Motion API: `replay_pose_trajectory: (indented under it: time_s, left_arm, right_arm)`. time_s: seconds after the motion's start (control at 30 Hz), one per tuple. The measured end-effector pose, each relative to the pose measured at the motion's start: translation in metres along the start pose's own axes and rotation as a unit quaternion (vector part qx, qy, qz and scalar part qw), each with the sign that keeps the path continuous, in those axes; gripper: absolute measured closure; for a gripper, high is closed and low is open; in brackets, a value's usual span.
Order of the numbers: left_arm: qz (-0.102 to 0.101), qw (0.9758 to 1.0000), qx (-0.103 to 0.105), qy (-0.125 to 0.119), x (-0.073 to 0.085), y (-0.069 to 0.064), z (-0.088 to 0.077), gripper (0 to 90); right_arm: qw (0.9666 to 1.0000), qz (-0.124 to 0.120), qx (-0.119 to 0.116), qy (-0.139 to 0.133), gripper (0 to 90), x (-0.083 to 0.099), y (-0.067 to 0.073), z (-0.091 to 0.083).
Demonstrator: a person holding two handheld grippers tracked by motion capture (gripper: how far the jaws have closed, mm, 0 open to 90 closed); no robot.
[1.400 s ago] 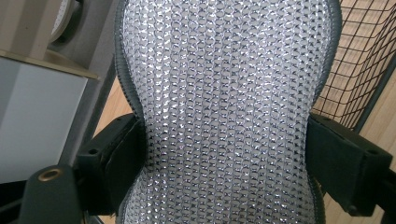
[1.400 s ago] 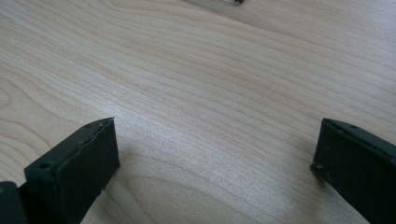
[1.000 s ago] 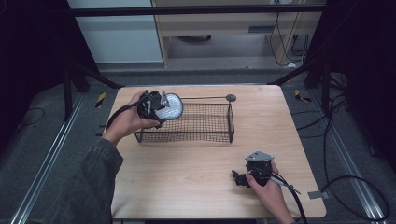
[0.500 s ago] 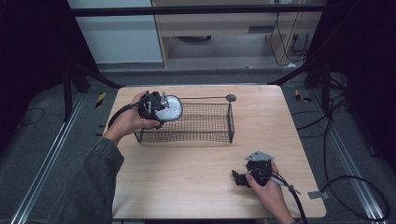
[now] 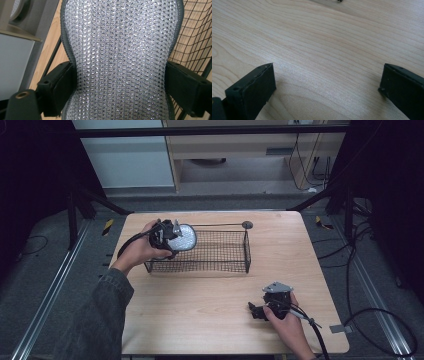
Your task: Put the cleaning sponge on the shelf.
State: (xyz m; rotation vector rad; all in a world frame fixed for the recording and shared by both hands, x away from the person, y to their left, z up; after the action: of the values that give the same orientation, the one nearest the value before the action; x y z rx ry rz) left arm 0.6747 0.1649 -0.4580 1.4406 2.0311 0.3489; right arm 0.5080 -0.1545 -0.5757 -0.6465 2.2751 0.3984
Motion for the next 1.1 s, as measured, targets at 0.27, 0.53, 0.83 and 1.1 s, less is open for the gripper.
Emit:
replay_pose_trajectory:
  time_s: [0.27,0.53,0.83,1.1]
  left_arm:
    - [-0.029,0.9995,0.002,-0.009,-0.004,0.003,-0.001,4.0]
    - [-0.036,0.9993,0.004,-0.012,-0.004,0.004,-0.004,5.7]
    - [-0.048,0.9983,0.009,-0.033,-0.008,0.002,-0.014,11.4]
    - [-0.077,0.9955,0.016,-0.053,-0.014,-0.007,-0.022,11.6]
  right_arm:
    - [1.0000,0.000,0.000,-0.001,0.4,0.000,0.000,0.000]
    - [1.0000,0.001,0.000,0.000,0.4,0.000,0.000,0.000]
    - [1.0000,0.001,0.000,0.000,0.4,0.000,0.000,0.000]
    - [1.0000,0.000,0.000,-0.001,0.4,0.000,0.000,0.000]
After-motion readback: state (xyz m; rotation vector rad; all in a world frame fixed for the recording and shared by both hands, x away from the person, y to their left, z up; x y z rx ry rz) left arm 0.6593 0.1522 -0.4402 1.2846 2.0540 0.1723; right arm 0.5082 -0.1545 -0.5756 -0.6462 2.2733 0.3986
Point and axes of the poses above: each handheld gripper's, and its own axes: z roughly forward along the jaws, x roughly out of its underside, y roughly to its left, the point moved 9 cm from there along z, roughly forward along the jaws, and after that the axes turned 8 degrees about -x, right-handed, at the moved point
